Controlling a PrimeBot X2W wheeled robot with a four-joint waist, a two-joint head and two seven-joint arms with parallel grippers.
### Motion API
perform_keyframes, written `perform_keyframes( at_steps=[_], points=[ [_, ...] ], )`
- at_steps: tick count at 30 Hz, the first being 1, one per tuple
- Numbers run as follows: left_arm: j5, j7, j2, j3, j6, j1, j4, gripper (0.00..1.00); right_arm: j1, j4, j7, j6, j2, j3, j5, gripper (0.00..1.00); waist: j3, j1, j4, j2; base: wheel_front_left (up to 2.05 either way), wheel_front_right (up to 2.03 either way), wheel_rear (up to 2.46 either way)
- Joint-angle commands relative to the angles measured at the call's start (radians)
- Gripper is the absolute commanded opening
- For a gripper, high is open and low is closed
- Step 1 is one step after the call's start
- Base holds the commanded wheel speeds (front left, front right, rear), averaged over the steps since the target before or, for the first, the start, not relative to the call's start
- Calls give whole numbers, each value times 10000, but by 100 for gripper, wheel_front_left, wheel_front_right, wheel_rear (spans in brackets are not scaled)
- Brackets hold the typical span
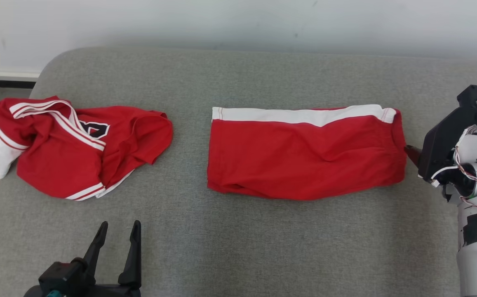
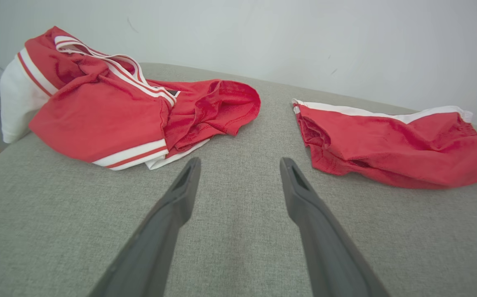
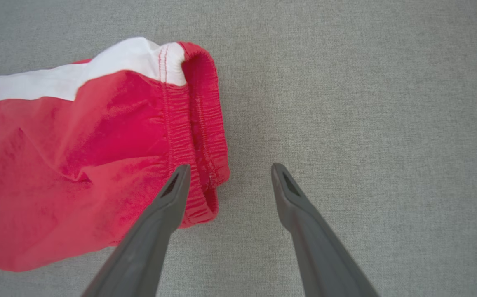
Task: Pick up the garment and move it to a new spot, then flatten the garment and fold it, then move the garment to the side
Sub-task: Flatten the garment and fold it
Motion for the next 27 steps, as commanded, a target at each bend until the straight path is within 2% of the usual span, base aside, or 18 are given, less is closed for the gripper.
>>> perform_keyframes(
  at_steps=[1,7,15,22,27],
  points=[
    [-19,-61,43,-55,-64,-186,66,100,-224,117,-9,4,-26,-263,-236,100,106,-1,188,-1,0,0,0],
    [-81,-151,-28,-180,-116,-293,204,100,-551,641,-38,4,-29,-860,-517,100,312,-1,428,-1,0,0,0],
    [-71,-274,9,-203,-66,-425,259,100,-843,1121,-320,4,-31,-1001,-632,100,533,-1,571,-1,0,0,0],
    [-122,-330,6,-246,-7,-491,333,100,-955,585,-503,4,-32,-679,-655,100,623,-1,534,-1,0,0,0],
    [-177,-359,9,-292,-21,-541,427,100,-776,350,-232,4,-29,-634,-425,100,619,-1,527,-1,0,0,0]
  ],
)
